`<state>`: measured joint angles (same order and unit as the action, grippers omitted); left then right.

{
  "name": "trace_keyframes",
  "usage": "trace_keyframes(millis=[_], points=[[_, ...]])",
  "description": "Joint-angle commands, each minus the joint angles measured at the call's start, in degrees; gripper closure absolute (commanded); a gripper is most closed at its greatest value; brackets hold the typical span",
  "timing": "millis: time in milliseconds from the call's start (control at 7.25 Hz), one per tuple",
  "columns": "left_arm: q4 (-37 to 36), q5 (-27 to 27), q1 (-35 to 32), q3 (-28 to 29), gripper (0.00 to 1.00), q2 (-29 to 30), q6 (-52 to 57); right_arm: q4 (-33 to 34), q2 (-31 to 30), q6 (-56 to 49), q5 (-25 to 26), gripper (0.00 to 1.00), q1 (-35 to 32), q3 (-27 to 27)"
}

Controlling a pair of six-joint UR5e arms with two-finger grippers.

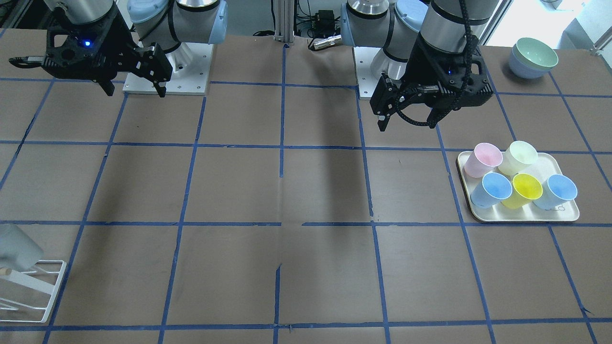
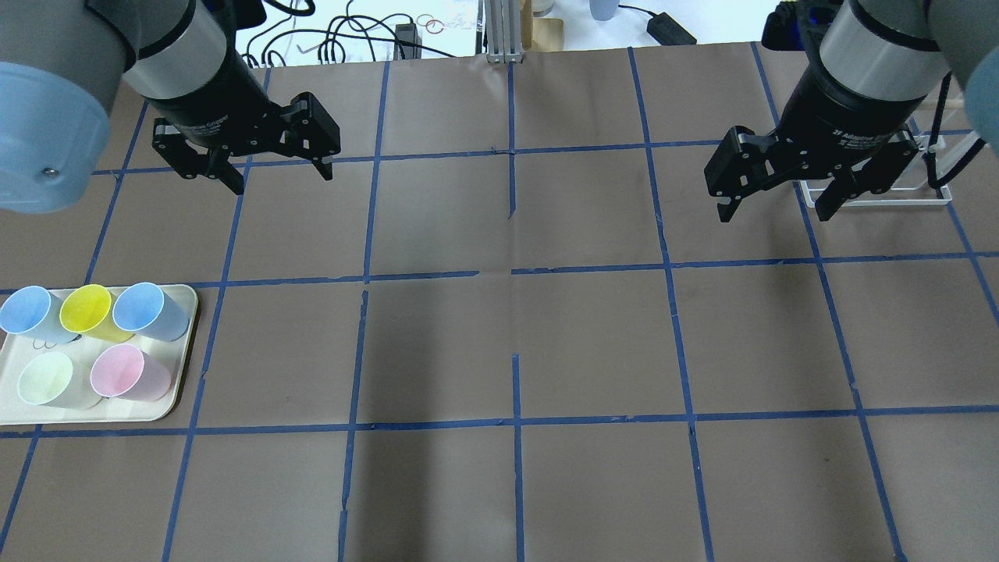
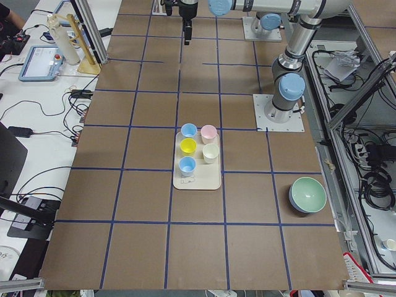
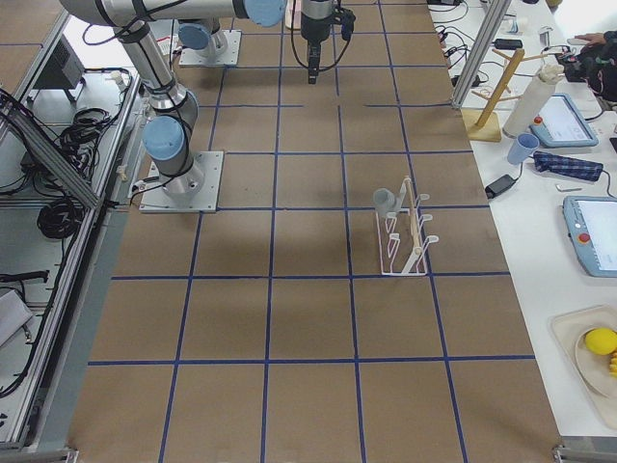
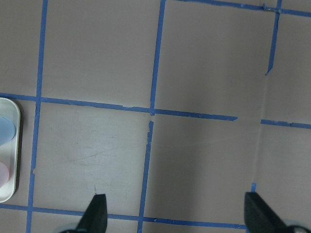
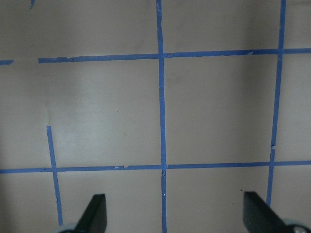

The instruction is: Transfer IKEA cup to right arm and place on rack

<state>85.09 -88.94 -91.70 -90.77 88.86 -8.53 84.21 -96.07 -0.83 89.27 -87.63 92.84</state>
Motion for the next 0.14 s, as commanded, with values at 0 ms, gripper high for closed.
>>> trace_keyframes(millis=[0], points=[[-0.02, 0.00, -0.05, 0.06, 0.00, 0.00, 0.00, 0.42, 0.00, 0.22, 1.43, 0.00, -0.09, -0.03]])
